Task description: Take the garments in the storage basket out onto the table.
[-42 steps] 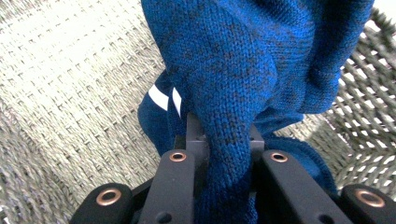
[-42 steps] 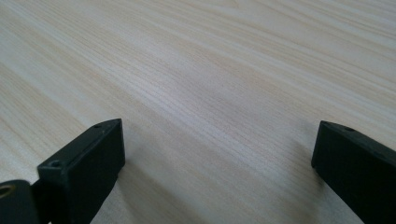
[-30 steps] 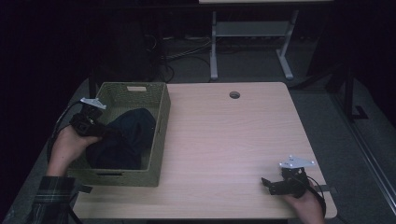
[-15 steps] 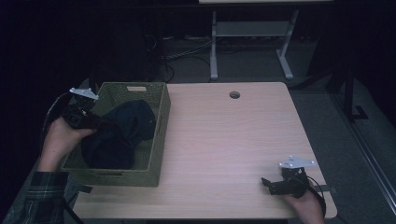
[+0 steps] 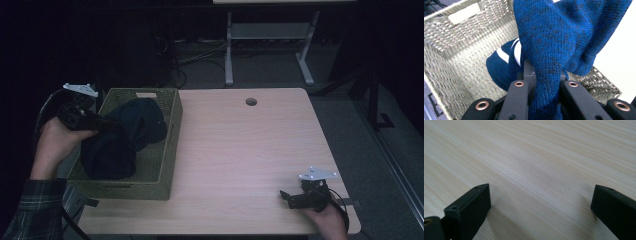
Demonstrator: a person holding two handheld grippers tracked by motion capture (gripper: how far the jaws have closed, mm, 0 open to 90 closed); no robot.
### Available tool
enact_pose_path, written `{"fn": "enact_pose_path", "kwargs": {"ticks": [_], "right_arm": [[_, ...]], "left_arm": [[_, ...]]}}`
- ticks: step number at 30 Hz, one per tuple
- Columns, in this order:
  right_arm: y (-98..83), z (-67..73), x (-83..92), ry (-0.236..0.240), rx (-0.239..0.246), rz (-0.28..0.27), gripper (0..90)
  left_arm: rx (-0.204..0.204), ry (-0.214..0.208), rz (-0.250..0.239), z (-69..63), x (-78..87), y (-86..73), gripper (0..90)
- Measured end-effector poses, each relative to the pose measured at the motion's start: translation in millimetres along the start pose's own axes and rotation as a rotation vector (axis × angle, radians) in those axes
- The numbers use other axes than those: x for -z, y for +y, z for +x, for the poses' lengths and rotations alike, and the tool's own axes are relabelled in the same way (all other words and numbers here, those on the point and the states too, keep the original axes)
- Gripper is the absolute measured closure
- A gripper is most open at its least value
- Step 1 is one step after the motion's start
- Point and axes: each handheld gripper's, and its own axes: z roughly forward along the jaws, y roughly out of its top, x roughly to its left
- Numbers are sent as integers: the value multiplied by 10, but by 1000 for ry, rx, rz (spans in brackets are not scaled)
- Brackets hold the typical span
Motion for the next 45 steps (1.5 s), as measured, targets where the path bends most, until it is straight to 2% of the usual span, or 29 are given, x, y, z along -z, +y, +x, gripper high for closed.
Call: {"fn": "enact_pose_path", "kwargs": {"ticks": [8,18,26,27,45], "right_arm": [[0,0,0,-1,0,0,24],[0,0,1,-1,0,0,24],[0,0,0,-1,0,0,24],[0,0,0,-1,0,0,24],[0,0,0,-1,0,0,24]], "left_arm": [[-7,-5,-28,-51,118,74,801],[-29,-49,-66,-151,226,205,801],[-46,-62,-81,-235,248,297,800],[-60,-68,-82,-256,255,329,800],[-121,-126,-119,-487,208,609,800]]}}
